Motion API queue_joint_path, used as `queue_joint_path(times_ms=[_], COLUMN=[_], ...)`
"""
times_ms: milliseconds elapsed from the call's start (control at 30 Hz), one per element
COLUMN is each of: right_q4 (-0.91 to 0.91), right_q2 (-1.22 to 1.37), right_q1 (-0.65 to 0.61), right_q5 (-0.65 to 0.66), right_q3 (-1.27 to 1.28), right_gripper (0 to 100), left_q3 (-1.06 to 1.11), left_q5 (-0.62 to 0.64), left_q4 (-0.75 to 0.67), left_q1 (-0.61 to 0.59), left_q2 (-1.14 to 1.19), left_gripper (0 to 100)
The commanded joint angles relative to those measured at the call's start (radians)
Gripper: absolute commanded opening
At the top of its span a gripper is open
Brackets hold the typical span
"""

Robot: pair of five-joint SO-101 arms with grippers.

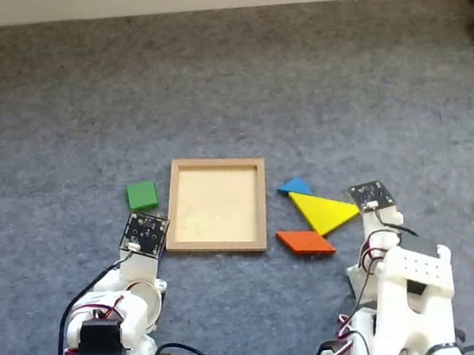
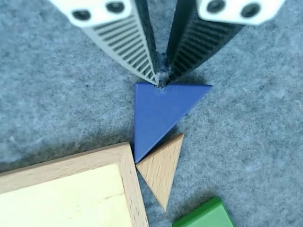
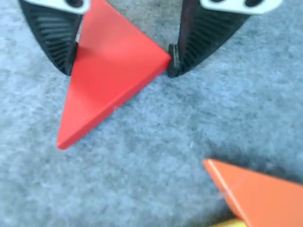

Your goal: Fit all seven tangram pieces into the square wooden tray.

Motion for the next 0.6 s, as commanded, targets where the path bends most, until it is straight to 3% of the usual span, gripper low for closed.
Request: queue_joint_path(times_ms=[0, 300, 567], right_q4=[0.045, 0.143, 0.232], right_q2=[-0.015, -0.015, -0.013], right_q1=[0.004, -0.005, -0.213], right_q5=[-0.017, -0.018, -0.187], right_q3=[-0.122, -0.265, -0.412], right_gripper=[21.7, 21.4, 21.4], left_q3=[0.019, 0.019, 0.019], left_q5=[-0.003, -0.003, -0.003], left_q4=[0.006, 0.006, 0.006], left_q1=[-0.001, -0.001, -0.001], left_q2=[-0.038, -0.038, -0.038], left_gripper=[1, 1, 1])
